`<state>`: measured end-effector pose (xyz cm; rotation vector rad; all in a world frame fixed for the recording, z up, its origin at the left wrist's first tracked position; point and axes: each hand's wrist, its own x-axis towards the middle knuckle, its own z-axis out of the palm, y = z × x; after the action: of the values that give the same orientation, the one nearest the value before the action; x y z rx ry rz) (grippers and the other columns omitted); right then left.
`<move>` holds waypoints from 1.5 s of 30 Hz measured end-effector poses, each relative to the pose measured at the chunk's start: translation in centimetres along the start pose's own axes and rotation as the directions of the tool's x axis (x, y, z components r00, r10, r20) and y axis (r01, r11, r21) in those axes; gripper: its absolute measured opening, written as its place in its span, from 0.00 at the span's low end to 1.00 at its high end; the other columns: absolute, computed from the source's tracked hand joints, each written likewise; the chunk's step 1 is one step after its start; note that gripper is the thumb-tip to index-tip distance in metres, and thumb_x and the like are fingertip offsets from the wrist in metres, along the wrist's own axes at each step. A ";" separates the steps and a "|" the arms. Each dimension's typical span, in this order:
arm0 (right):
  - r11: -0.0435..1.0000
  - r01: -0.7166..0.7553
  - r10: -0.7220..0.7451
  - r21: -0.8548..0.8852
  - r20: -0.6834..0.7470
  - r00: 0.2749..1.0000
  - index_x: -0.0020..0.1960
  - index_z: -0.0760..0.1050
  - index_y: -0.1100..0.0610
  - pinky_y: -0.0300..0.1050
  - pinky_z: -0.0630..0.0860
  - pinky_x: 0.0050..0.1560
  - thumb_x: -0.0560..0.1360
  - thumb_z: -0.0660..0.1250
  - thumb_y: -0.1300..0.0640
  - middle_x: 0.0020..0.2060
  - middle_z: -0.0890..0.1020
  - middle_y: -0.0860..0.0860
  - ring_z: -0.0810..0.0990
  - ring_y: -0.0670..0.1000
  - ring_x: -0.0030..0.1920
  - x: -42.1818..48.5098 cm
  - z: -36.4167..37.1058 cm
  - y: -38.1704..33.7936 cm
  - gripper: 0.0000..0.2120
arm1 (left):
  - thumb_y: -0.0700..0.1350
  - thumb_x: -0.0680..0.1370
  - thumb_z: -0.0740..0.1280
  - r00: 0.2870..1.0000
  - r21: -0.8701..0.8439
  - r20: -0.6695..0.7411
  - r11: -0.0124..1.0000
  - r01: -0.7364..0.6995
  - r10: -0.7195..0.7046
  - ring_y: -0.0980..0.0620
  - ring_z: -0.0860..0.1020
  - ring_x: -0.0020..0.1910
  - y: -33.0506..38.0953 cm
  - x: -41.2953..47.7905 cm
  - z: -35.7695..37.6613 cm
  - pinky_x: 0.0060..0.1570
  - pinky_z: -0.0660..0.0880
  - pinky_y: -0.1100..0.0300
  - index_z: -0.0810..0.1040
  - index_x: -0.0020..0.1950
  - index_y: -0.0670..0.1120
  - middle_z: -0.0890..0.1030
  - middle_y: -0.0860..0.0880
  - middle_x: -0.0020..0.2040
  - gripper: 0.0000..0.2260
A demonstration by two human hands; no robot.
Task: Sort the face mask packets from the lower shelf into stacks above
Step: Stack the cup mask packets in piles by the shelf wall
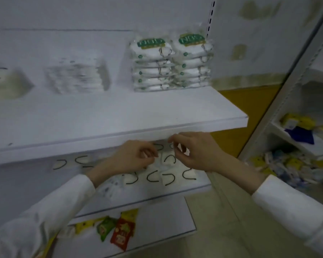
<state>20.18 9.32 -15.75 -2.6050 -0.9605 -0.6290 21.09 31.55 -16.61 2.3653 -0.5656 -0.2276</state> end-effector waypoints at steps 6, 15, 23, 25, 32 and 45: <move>0.965 -0.244 0.232 0.092 0.124 0.965 0.51 0.81 0.53 0.44 0.75 0.28 0.72 0.60 0.53 0.35 0.82 0.48 0.78 0.49 0.31 -5.3 5.9 4.8 0.13 | 0.39 0.75 0.68 0.973 -0.074 -0.065 0.973 0.218 -0.222 0.64 0.77 0.37 -7.5 1.0 6.2 0.38 0.69 0.77 0.80 0.48 0.47 0.79 0.55 0.41 0.05; 0.630 -0.776 0.729 0.005 0.340 0.594 0.52 0.83 0.59 0.44 0.77 0.47 0.76 0.63 0.63 0.49 0.85 0.56 0.82 0.56 0.47 -14.7 19.0 15.9 0.10 | 0.37 0.76 0.66 0.872 -0.161 -0.092 0.871 0.464 -0.481 0.55 0.78 0.39 -12.6 1.7 18.1 0.35 0.73 0.73 0.80 0.44 0.45 0.80 0.50 0.42 0.05; 0.352 -0.911 0.882 -0.215 0.402 0.246 0.62 0.70 0.64 0.51 0.70 0.57 0.75 0.65 0.43 0.59 0.75 0.62 0.72 0.62 0.60 -13.0 28.5 18.4 0.27 | 0.36 0.74 0.67 0.832 -0.240 -0.062 0.818 0.523 -0.551 0.59 0.77 0.33 -14.3 1.3 24.1 0.35 0.70 0.71 0.77 0.38 0.51 0.78 0.56 0.34 0.11; 0.238 -0.951 0.919 -0.197 0.363 0.155 0.68 0.62 0.64 0.53 0.69 0.62 0.72 0.71 0.48 0.64 0.69 0.62 0.68 0.62 0.65 -12.2 29.8 18.4 0.33 | 0.37 0.75 0.67 0.830 -0.216 -0.035 0.815 0.537 -0.557 0.59 0.77 0.37 -14.5 0.8 24.8 0.37 0.70 0.74 0.77 0.40 0.51 0.78 0.58 0.38 0.09; 0.098 -0.992 0.903 0.083 0.413 0.123 0.52 0.77 0.61 0.49 0.78 0.52 0.67 0.74 0.57 0.49 0.81 0.57 0.79 0.57 0.50 -12.8 30.7 19.6 0.15 | 0.38 0.76 0.66 0.814 -0.199 0.013 0.796 0.571 -0.581 0.62 0.75 0.40 -16.0 -0.3 25.4 0.39 0.68 0.78 0.77 0.44 0.50 0.77 0.58 0.41 0.07; 0.446 -0.786 0.153 0.428 0.829 0.538 0.48 0.80 0.51 0.36 0.76 0.43 0.70 0.70 0.69 0.42 0.85 0.47 0.83 0.44 0.44 -8.3 20.5 14.5 0.14 | 0.47 0.69 0.76 0.903 -0.448 0.023 0.803 0.393 -0.429 0.61 0.73 0.57 -14.5 4.1 21.7 0.53 0.68 0.74 0.69 0.66 0.51 0.75 0.57 0.60 0.28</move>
<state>30.37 2.64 -39.27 -2.0167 -0.3120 0.8820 22.91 26.69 -42.50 2.0035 0.0584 -0.4082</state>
